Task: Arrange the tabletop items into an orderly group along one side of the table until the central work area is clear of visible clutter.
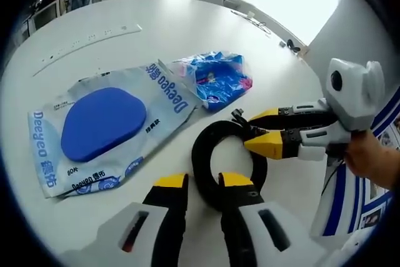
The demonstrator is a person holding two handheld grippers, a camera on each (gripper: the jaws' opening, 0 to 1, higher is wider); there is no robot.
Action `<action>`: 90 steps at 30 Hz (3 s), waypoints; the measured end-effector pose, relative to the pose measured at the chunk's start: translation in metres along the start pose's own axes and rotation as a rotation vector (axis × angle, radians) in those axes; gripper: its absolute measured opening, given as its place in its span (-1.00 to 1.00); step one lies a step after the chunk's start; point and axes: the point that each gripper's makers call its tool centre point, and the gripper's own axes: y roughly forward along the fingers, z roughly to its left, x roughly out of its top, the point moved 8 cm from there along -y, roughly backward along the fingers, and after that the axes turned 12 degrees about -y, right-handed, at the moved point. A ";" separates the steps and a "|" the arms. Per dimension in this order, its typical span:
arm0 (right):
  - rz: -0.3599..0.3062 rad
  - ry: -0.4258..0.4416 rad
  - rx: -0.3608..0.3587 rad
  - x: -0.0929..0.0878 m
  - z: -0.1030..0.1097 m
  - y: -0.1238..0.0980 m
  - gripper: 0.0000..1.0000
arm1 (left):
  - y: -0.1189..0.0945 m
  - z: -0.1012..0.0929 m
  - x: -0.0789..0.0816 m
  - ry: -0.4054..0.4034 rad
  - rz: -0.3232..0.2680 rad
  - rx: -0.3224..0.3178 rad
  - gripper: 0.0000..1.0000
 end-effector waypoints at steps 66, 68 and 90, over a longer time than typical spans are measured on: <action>-0.099 -0.156 0.053 0.059 0.042 -0.034 0.13 | -0.093 0.015 -0.001 0.026 -0.150 -0.038 0.05; -0.101 -0.159 0.056 0.060 0.044 -0.034 0.14 | -0.097 0.017 -0.002 0.024 -0.158 -0.038 0.06; -0.159 -0.195 0.123 0.091 0.089 -0.032 0.18 | -0.153 0.039 -0.022 0.013 -0.244 -0.041 0.24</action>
